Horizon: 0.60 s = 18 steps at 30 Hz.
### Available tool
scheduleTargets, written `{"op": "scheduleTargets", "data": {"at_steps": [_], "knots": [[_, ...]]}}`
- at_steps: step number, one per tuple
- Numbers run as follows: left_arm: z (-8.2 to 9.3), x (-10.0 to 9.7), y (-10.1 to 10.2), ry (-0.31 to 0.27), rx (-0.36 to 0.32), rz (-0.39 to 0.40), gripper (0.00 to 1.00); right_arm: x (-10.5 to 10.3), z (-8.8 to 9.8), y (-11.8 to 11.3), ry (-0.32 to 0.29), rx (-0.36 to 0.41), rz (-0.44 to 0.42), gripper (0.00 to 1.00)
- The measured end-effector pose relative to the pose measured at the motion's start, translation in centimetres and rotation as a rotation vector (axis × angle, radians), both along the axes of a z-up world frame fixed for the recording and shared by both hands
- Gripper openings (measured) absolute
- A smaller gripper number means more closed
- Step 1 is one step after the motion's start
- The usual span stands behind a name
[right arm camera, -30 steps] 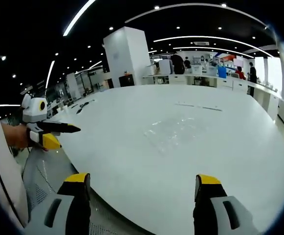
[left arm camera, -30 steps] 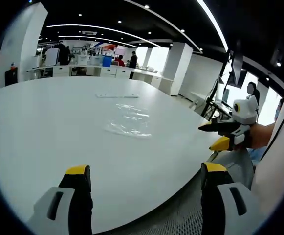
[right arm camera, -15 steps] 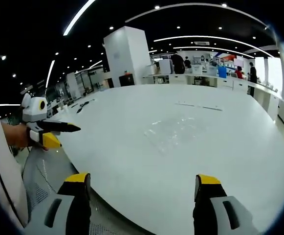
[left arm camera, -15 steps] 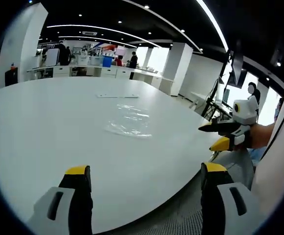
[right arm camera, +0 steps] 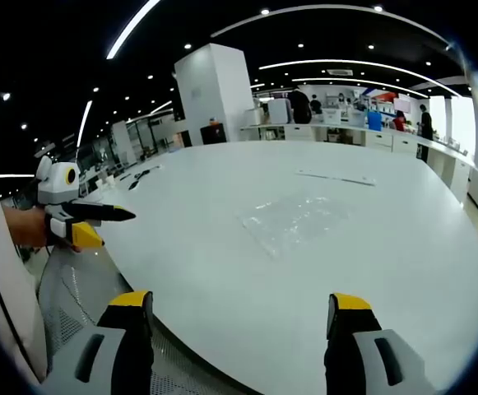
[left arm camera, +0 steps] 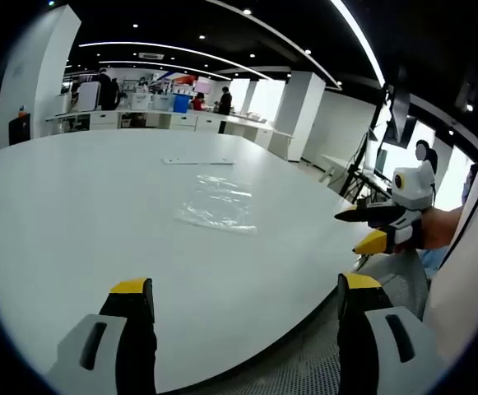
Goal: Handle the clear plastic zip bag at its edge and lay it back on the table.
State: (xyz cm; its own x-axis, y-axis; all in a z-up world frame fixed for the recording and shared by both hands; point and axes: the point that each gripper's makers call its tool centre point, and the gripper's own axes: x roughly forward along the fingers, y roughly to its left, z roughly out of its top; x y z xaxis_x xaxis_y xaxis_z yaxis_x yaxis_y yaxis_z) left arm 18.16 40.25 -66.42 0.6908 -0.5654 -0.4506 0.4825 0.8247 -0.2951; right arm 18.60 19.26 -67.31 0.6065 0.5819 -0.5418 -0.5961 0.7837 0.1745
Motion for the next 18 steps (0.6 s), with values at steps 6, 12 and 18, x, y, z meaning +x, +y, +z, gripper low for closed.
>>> {"op": "scheduleTargets", "data": {"at_steps": [6,12,18], "knots": [[0.09,-0.07,-0.16,0.002,0.003,0.0,0.91,0.01,-0.01,-0.03,0.0,-0.004,0.0,0.86],[0.33,-0.13,-0.38,0.0,0.003,0.002,0.91,0.05,-0.07,-0.09,-0.001,-0.005,0.0,0.86],[0.34,-0.07,-0.33,-0.003,0.002,0.006,0.91,0.09,-0.17,-0.15,0.0,-0.007,0.0,0.86]]}}
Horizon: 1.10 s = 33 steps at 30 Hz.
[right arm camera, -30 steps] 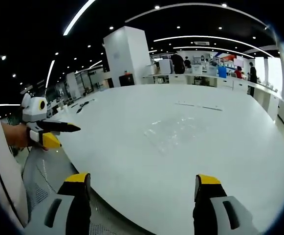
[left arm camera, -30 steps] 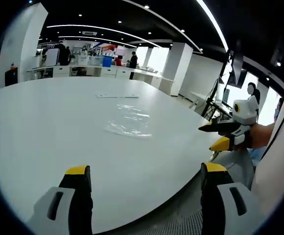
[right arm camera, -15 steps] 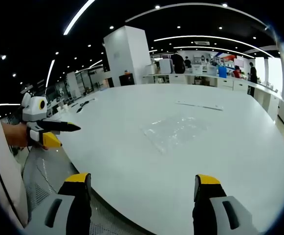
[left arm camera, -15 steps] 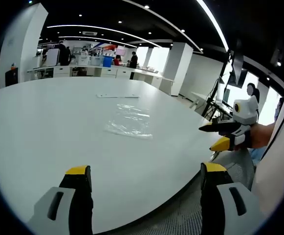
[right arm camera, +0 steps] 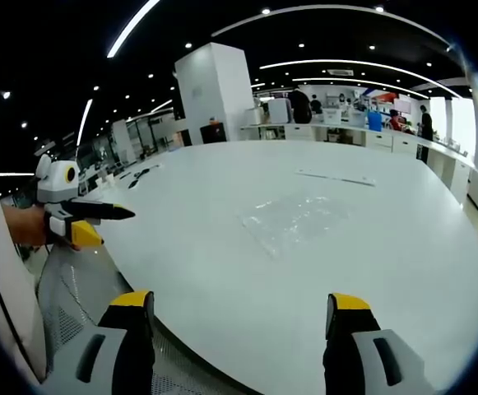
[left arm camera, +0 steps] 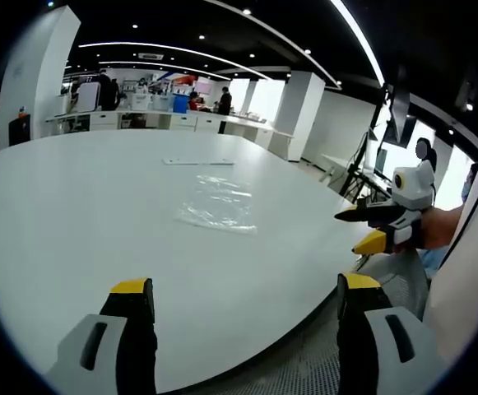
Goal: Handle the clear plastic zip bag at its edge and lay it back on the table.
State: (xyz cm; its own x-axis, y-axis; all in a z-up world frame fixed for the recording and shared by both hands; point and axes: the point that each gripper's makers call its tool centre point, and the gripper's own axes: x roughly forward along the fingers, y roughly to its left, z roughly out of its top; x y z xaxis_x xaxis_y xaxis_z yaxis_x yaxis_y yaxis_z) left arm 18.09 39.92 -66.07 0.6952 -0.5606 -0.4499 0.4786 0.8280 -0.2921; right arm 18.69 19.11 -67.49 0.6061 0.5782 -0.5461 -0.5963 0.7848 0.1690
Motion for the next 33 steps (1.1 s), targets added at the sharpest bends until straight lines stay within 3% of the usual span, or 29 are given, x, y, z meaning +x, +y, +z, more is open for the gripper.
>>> {"op": "scheduleTargets", "data": {"at_steps": [33], "knots": [[0.12,0.08,-0.03,-0.005,0.005,0.005,0.9,-0.03,-0.2,-0.01,-0.004,-0.023,0.01,0.84]]}}
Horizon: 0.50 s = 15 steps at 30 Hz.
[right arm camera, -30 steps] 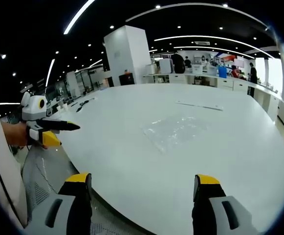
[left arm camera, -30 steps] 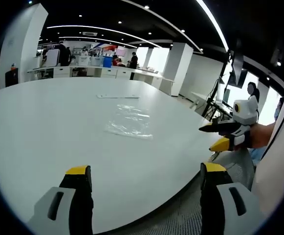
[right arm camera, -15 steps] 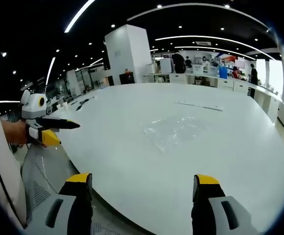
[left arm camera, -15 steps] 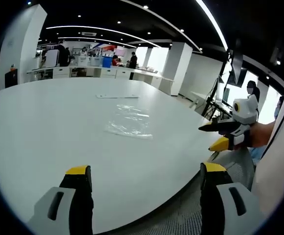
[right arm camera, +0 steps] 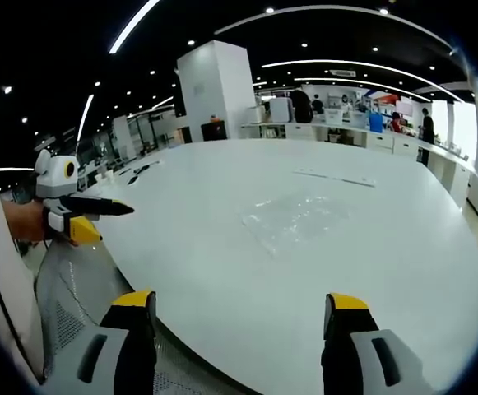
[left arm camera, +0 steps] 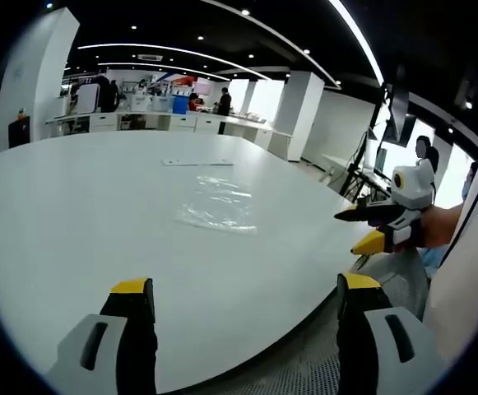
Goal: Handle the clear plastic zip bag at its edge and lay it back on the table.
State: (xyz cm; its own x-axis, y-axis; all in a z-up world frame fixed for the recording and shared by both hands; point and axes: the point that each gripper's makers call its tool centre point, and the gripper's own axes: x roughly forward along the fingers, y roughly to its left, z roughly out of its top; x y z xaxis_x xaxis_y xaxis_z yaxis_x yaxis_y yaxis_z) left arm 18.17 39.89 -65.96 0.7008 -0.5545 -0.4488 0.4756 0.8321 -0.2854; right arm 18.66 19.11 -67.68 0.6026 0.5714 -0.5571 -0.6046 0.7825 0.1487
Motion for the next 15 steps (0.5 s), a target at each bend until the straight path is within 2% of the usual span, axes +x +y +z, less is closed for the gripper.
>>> {"op": "scheduleTargets", "data": {"at_steps": [15], "knots": [[-0.22,-0.09,0.28,0.006,0.005,0.0,0.9,0.33,0.12,0.13,0.002,-0.021,0.017,0.82]]}}
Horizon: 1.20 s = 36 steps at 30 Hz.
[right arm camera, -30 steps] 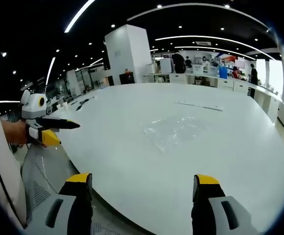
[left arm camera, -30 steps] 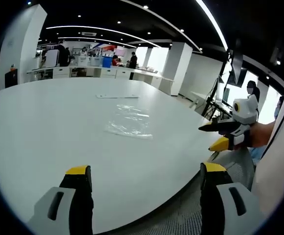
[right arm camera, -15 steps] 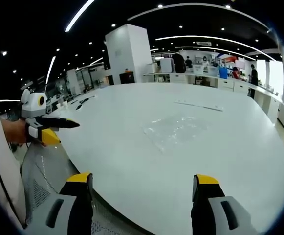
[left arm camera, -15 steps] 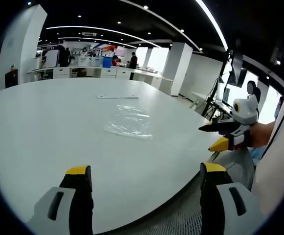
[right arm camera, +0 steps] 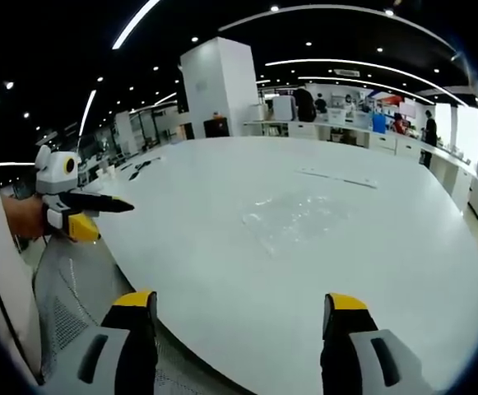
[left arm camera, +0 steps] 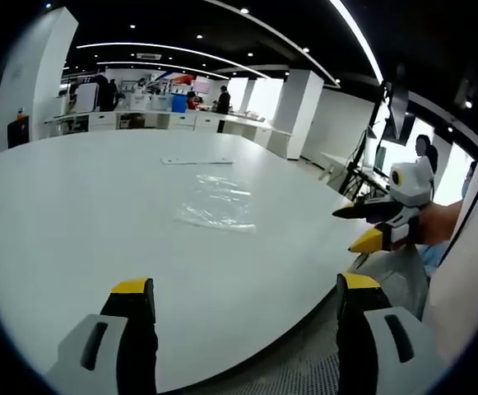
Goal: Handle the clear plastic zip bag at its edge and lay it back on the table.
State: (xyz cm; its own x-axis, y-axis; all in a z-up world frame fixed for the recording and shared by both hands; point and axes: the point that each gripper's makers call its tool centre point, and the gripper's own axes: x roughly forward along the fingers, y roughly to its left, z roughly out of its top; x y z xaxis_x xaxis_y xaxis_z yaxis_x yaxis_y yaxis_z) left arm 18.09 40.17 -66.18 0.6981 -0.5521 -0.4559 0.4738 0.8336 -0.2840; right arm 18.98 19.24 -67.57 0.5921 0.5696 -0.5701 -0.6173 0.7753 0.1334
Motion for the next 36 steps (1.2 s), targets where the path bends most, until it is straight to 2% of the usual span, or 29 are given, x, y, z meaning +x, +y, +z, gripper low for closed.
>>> {"op": "scheduleTargets", "data": {"at_steps": [11,21,36], "knots": [[0.4,-0.1,-0.2,0.001,-0.001,0.009,0.89,1.8,-0.2,0.8,-0.004,-0.025,0.039,0.81],[0.8,-0.1,-0.5,0.005,-0.007,0.018,0.89,3.8,-1.3,1.3,-0.011,-0.072,0.079,0.78],[1.4,0.2,-0.8,0.009,-0.016,0.022,0.89,6.6,-3.0,3.6,-0.036,-0.151,0.173,0.7]]}}
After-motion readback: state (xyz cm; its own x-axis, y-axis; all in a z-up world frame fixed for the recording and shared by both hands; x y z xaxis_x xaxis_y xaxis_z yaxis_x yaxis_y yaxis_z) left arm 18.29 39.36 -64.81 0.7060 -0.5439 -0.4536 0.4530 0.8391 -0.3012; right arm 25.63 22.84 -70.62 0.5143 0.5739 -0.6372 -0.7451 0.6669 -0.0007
